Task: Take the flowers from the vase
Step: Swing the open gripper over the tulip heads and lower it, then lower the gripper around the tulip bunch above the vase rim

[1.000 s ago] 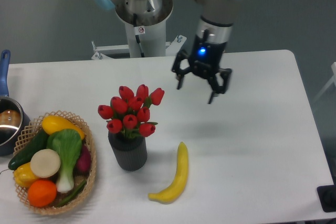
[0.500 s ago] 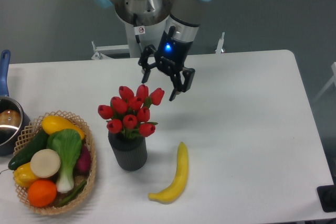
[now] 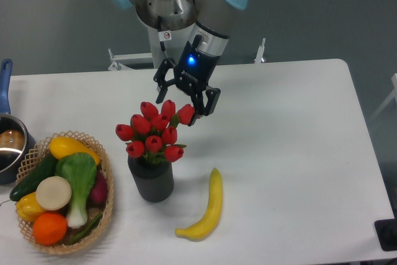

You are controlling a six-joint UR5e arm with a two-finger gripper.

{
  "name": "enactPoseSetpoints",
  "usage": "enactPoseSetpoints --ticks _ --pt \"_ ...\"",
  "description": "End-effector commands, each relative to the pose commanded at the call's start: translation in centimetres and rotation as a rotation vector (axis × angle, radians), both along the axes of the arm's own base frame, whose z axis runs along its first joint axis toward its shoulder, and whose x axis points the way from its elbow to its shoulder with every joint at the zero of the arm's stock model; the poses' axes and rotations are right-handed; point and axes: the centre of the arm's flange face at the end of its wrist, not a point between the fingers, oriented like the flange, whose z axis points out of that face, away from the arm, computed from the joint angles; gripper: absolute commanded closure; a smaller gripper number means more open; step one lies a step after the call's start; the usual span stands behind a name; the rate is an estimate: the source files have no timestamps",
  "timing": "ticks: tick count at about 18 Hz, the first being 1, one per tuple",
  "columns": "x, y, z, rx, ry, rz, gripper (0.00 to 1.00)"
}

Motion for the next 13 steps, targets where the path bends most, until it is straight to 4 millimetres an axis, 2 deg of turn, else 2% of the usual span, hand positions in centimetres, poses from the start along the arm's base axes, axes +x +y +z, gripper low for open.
enactPoseSetpoints --ticks 3,11,13 --pt "-1.0 1.1 -0.1 0.018 -0.013 -0.013 0.00" --pt "-0.7 2.7 -1.4 0.058 -0.020 -0.052 0.00" --pt "-0.5 3.2 -1.0 0.095 -0.035 -0.070 0.00"
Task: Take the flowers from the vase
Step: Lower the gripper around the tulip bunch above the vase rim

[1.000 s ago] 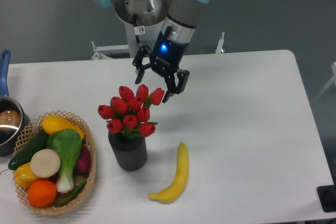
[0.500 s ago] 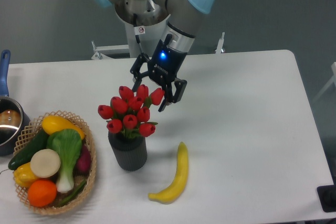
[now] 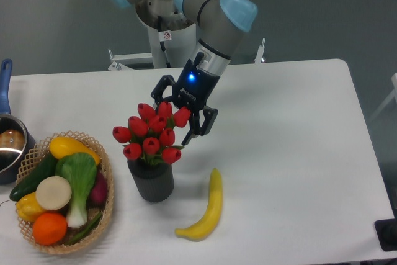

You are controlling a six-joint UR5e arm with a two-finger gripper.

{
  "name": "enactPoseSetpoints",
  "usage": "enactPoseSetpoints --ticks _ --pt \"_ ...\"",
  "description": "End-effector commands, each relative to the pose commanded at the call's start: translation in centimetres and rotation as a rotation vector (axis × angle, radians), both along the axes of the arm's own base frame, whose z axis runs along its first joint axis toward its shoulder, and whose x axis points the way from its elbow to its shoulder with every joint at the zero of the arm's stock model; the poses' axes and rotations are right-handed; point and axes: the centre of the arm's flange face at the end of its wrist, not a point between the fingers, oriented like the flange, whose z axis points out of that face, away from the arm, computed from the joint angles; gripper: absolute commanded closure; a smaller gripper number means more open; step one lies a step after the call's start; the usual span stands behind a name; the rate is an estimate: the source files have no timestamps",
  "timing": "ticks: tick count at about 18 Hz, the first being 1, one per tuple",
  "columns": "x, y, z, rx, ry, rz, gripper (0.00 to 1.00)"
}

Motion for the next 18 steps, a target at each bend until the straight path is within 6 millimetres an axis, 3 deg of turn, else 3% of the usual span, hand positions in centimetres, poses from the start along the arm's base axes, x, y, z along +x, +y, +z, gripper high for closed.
enactPoseSetpoints --ticks 6,11,18 --pt "0.1 0.6 1.1 0.089 -0.048 -0.025 0.00" --pt "-0.6 1.3 -0.1 0.084 -0.067 -0.031 0.00" --pt "-1.6 3.7 -0.4 0.124 -0.097 -0.069 0.00"
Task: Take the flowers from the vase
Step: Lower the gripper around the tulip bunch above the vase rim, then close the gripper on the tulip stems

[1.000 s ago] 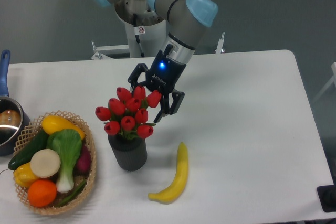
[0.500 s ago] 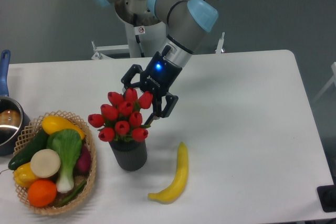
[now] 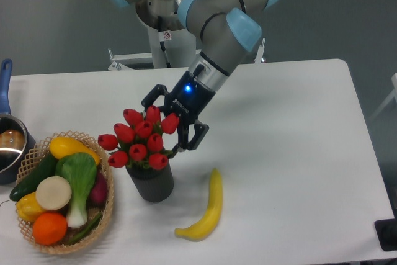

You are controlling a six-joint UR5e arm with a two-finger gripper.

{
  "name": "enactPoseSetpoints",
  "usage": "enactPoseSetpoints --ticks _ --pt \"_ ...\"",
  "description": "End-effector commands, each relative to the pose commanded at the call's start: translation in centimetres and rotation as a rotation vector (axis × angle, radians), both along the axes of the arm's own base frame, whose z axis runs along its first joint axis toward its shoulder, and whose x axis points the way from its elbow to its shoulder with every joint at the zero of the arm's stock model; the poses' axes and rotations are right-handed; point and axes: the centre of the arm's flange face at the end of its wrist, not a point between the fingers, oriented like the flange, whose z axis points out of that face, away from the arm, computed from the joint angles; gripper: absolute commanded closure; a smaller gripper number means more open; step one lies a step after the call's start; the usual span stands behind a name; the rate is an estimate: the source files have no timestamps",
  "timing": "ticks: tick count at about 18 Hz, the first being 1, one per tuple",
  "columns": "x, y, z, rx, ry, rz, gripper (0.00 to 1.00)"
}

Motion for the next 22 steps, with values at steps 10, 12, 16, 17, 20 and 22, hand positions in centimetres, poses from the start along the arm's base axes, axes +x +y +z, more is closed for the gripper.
enactPoseSetpoints --ticks 10,12,16,17,20,22 --pt "0.4 -0.6 -1.3 0.007 -0.045 0.000 0.00" --pt "0.4 -0.6 -1.5 0.008 -0.043 -0.004 0.00" --pt "0.6 -1.5 -2.7 0.044 -0.041 -0.028 0.00" --pt "0.6 -1.5 -2.7 0.060 -0.038 -0.038 0.00" --pt "0.4 -1.1 -3.1 0.137 -0.073 -0.064 0.00" --pt "-0.1 -1.2 -3.1 0.178 -0.088 -0.066 0.00"
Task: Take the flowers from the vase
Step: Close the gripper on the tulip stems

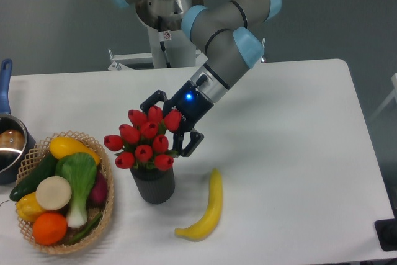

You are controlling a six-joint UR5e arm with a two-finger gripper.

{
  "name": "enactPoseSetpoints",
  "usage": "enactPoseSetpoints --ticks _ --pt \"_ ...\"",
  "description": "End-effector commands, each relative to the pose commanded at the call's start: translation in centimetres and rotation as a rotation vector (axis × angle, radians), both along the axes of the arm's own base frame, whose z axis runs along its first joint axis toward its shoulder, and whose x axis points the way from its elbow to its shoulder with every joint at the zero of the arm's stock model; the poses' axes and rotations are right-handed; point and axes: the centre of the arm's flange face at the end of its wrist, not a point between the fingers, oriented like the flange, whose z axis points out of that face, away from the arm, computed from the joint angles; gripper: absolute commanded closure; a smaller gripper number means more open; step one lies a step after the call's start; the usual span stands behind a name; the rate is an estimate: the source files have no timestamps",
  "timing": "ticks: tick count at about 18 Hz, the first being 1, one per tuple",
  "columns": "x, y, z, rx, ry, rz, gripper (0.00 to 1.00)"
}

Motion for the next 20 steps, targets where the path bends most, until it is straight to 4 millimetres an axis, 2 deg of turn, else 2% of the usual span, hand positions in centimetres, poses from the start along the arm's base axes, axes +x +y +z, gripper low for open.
enactPoseSetpoints --ticks 4,8,12,20 --pt "-0.6 -0.2 0.1 0.071 -0.007 -0.008 0.00" --pt "-0.8 0.1 -1.4 0.083 0.006 -0.027 0.00" --pt "-0.4 0.2 -1.9 0.079 -0.003 -0.034 0.00" --pt "-0.6 0.6 -1.3 0.119 -0.017 -0.039 0.00"
